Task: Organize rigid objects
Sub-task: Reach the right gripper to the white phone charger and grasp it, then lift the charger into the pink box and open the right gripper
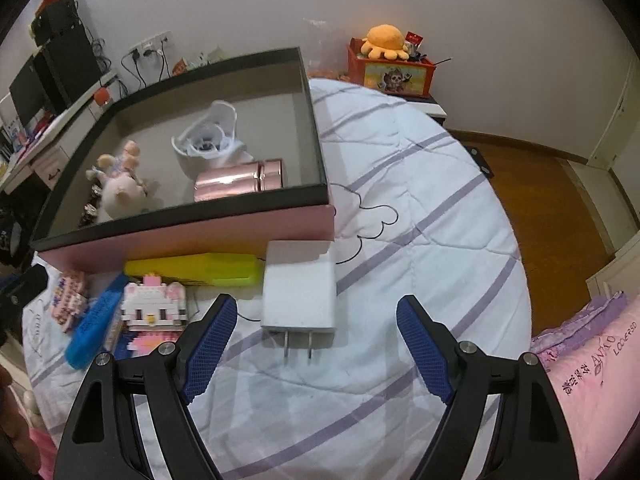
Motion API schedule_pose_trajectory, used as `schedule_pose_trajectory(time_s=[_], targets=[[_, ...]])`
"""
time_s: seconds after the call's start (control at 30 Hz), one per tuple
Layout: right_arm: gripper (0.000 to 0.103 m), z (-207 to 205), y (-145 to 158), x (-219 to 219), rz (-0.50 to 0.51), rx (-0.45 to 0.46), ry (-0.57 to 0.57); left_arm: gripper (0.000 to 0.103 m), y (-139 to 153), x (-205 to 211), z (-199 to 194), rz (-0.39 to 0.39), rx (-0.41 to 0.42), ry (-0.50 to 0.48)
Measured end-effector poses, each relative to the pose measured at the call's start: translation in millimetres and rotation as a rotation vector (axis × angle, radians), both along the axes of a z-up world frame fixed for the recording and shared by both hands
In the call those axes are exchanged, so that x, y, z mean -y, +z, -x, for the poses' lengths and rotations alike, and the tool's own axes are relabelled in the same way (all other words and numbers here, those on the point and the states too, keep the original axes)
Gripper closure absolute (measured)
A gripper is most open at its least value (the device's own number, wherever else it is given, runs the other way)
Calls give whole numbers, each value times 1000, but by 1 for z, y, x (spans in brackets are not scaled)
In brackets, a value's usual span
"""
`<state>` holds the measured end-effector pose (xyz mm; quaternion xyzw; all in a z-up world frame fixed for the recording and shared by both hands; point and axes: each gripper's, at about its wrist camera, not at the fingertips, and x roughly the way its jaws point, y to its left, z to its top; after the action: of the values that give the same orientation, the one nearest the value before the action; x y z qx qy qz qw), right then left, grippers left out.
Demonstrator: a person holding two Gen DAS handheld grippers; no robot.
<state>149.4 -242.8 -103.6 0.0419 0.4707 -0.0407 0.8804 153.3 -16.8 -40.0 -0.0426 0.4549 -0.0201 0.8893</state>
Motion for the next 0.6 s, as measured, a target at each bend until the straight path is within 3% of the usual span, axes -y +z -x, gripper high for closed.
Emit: schedule_pose_trajectory(time_s=[0.13, 0.2, 0.27, 0.4, 0.6], targets=[[21, -6, -9, -5, 23, -15, 20, 0, -1, -1, -4, 1, -3, 4], [32, -9, -14, -4, 46, -24, 11, 0, -2, -1, -4, 3, -5, 4], [34, -9, -17, -2, 48, -15, 15, 0, -2, -1, -4, 1, -7, 4], [62, -7, -14, -3, 42, 8, 32, 0, -3, -1, -4, 9, -9, 6], [63, 1, -9, -4, 29, 15, 41, 0, -3, 2, 2, -3, -3, -4]])
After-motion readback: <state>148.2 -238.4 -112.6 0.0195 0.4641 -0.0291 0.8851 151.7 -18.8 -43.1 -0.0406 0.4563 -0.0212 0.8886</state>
